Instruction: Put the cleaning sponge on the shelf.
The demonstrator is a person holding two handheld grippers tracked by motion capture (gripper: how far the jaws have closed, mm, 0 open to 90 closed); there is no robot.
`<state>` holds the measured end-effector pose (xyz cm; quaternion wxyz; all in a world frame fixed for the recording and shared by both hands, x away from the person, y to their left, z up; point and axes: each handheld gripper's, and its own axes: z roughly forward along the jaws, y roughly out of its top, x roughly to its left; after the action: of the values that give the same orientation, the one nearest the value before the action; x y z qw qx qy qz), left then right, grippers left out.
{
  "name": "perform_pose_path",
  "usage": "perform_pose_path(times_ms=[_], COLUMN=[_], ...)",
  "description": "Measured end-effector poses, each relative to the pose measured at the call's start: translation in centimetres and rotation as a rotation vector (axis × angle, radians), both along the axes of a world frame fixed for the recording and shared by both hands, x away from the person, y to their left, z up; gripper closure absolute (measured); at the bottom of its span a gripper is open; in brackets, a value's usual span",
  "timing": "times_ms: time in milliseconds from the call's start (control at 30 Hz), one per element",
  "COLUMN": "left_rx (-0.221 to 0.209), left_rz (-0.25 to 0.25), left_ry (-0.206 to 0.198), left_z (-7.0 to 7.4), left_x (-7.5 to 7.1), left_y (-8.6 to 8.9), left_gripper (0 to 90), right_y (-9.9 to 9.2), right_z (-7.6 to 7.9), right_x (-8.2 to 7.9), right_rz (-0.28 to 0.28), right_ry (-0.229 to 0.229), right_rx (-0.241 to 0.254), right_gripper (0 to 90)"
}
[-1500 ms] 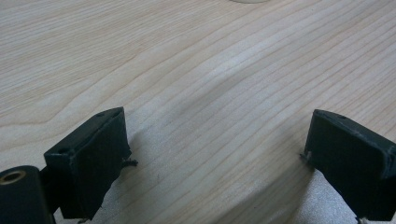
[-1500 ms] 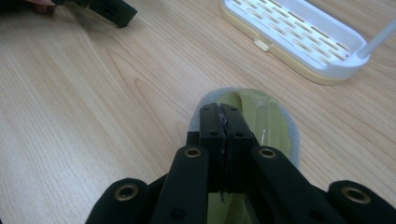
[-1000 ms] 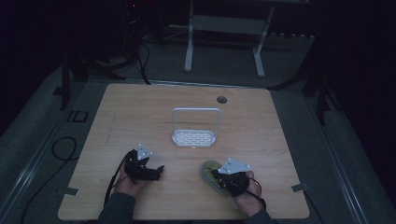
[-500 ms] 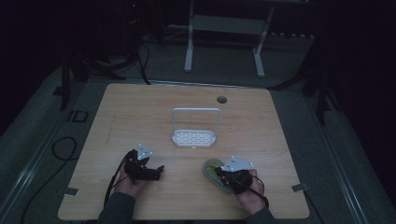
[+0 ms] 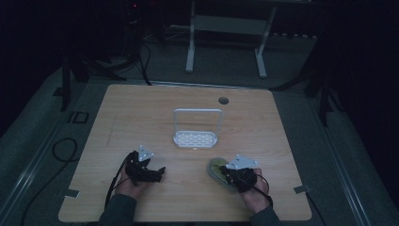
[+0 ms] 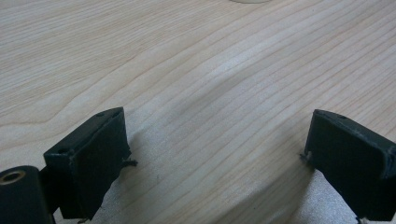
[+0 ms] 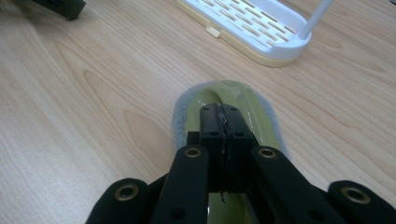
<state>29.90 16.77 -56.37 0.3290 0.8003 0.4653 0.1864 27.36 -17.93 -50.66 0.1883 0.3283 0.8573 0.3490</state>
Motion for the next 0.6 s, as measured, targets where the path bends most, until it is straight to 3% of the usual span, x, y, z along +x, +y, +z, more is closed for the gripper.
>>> perform_pose_path(times_ms=[233, 467, 600], left_rx=[0.001, 0.0, 0.001], left_rz=[0.001, 0.001, 0.0], left_ry=[0.0, 0.0, -0.001], left_z=[0.0, 0.0, 0.0], left_x=[0.0, 0.0, 0.0], left_y=[0.0, 0.0, 0.0], left_gripper=[6.2, 6.2, 6.2], right_y=[-0.4, -0.5, -0.6], right_z=[0.1, 1.6, 3.0], right_x=[0.3, 0.2, 0.7], right_rz=[-0.01, 0.02, 0.044], right_ry=[0.005, -0.004, -0.007], right_rx=[-0.006, 0.011, -0.011], right_gripper=[88.7, 86.8, 82.9])
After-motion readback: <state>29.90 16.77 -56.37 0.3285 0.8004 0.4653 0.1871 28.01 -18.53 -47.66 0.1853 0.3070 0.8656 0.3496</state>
